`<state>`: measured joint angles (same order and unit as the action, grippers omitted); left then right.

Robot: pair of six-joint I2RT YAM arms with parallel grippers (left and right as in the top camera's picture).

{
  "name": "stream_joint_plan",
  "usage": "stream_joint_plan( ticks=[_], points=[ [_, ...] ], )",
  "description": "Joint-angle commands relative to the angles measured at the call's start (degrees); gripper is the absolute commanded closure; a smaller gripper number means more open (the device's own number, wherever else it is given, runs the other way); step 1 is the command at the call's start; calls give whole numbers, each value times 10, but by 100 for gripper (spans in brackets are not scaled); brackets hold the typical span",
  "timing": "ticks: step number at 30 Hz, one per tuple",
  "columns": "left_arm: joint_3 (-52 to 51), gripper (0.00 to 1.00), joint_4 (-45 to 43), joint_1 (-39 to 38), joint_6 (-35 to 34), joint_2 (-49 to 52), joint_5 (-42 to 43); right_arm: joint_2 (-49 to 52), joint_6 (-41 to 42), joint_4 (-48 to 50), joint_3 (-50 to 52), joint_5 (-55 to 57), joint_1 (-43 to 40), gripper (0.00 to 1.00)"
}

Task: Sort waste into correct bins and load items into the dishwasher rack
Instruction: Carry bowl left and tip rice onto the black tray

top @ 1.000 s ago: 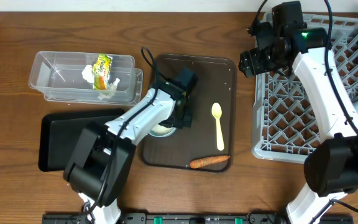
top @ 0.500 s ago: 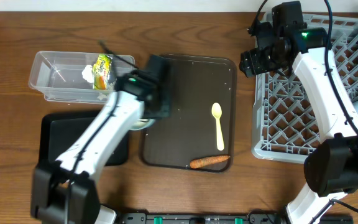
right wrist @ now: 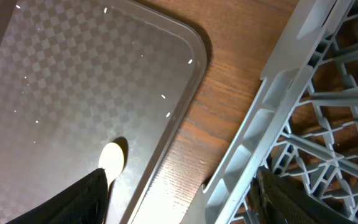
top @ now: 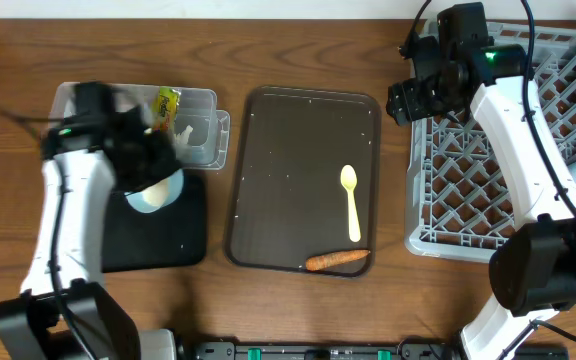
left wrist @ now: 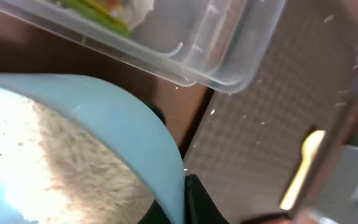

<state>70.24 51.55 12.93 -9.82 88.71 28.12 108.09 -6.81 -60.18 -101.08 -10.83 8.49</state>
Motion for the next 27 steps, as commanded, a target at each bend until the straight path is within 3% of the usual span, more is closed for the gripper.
stream_joint_plan(
  ticks=[1, 13, 19, 22, 27],
  points=[
    [-27, 94, -12, 70, 77, -9, 162, 3, 5, 0, 2, 2, 0, 27],
    [-213, 94, -195, 264, 100, -6, 480, 3, 5, 1, 2, 1, 0, 27],
    [-250, 94, -232, 318, 100, 4, 619, 3, 5, 1, 2, 1, 0, 27],
    [-250, 94, -227, 331, 79, 5, 620, 3, 5, 1, 2, 1, 0, 27],
    [-250, 94, -227, 340, -44, 5, 620, 3, 5, 1, 2, 1, 0, 27]
  ],
)
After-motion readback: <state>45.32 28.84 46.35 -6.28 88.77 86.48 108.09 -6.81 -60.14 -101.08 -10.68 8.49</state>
